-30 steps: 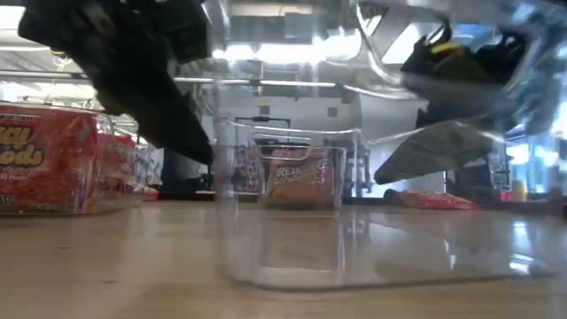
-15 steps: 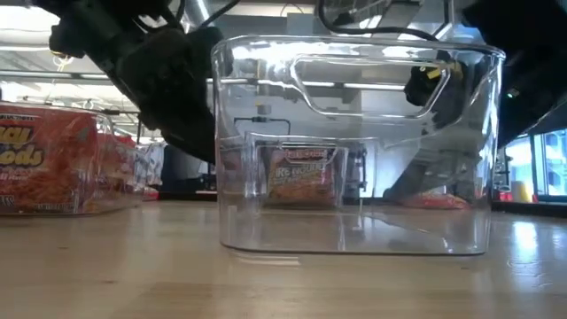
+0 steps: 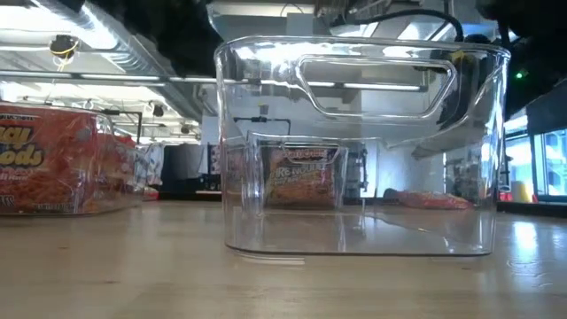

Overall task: Sort Maruchan noodles
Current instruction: Put the red noodle pack into the bottom transparent bin

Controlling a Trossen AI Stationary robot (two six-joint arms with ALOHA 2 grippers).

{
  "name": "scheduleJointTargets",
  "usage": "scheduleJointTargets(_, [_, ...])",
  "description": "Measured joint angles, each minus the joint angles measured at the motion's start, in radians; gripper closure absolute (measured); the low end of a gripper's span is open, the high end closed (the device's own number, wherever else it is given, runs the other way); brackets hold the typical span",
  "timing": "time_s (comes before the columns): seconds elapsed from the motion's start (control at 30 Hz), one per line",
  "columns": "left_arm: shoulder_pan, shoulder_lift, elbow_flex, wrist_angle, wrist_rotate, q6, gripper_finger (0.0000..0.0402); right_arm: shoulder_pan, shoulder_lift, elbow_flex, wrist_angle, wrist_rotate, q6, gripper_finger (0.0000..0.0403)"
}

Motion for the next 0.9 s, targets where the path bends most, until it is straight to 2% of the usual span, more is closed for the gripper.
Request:
scheduleJointTargets(0.1, [0.064,-0.049,0.0,0.01,-0.024,0.061,0.0245,-0.01,-0.001,-0.001,-0.045,0.092,0.002,0.0402])
scheduleJointTargets(0.23, [0.185,-0.066,0.0,0.006,-0.018,0.09,0.0229,-0.074,0.003,-0.019,-0.073,0.159,-0.003,0.0402])
scheduleJointTargets(0.37, [0.329,-0.06,0.0,-0.004,0.028,0.105,0.0203,-0.17,0.003,-0.078,-0.06,0.158,-0.027,0.0402])
scheduleJointTargets(0.47, [0.433,-0.06,0.018,-0.049,0.06,0.074,0.0179,-0.242,0.003,-0.115,-0.029,0.093,-0.045,0.0402])
scheduleJointTargets(0.57, [0.531,-0.06,0.093,-0.226,0.063,0.034,0.0154,-0.297,0.003,-0.15,0.053,0.001,-0.108,0.0402])
scheduleJointTargets(0.73, [0.712,-0.06,0.228,-0.529,-0.04,-0.099,0.0117,-0.381,0.003,-0.169,0.23,-0.193,-0.298,0.0402])
scheduleJointTargets(0.9, [0.922,-0.056,0.283,-0.656,0.036,-0.099,0.0105,-0.453,0.003,-0.169,0.363,-0.309,-0.418,0.0402])
